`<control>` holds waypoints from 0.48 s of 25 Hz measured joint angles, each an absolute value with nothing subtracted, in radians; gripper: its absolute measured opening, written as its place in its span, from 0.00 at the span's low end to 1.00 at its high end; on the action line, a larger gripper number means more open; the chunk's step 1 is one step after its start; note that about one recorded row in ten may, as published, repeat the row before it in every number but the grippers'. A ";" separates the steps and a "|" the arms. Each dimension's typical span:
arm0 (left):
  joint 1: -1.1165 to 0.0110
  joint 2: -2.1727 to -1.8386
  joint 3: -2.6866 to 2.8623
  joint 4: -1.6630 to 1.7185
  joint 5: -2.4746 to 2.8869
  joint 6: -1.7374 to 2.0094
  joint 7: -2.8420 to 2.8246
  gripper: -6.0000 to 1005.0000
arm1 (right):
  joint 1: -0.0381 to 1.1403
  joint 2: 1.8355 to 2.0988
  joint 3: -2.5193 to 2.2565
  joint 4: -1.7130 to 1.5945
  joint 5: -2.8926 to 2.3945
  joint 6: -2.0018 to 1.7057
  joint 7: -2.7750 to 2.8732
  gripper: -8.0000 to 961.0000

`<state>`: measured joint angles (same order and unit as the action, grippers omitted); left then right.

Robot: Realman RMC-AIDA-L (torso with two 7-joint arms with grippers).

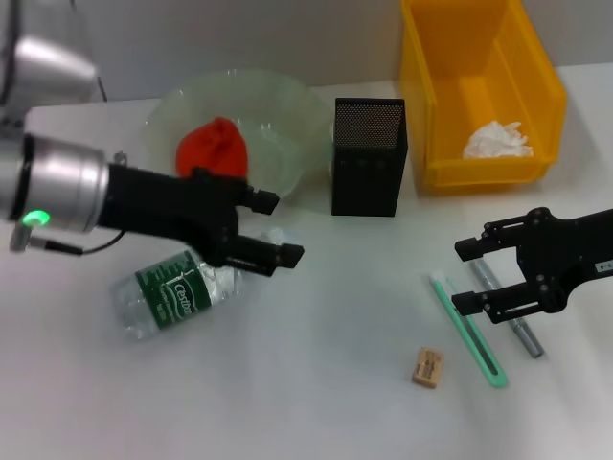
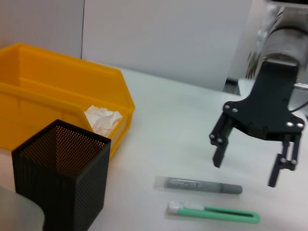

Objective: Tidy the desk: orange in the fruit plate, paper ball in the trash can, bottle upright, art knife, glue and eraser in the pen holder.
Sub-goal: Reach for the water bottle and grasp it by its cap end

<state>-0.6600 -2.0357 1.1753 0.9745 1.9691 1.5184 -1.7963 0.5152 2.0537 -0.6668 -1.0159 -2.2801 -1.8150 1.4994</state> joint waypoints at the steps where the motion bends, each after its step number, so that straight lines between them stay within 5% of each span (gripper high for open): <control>1: -0.680 -2.043 1.176 0.993 2.010 1.519 -1.831 0.81 | 0.515 2.053 -0.665 -1.013 -2.280 -1.814 1.501 0.76; 12: -0.920 -2.076 1.250 1.027 2.381 1.488 -2.126 0.81 | 0.512 2.052 -0.664 -1.008 -2.280 -1.802 1.503 0.76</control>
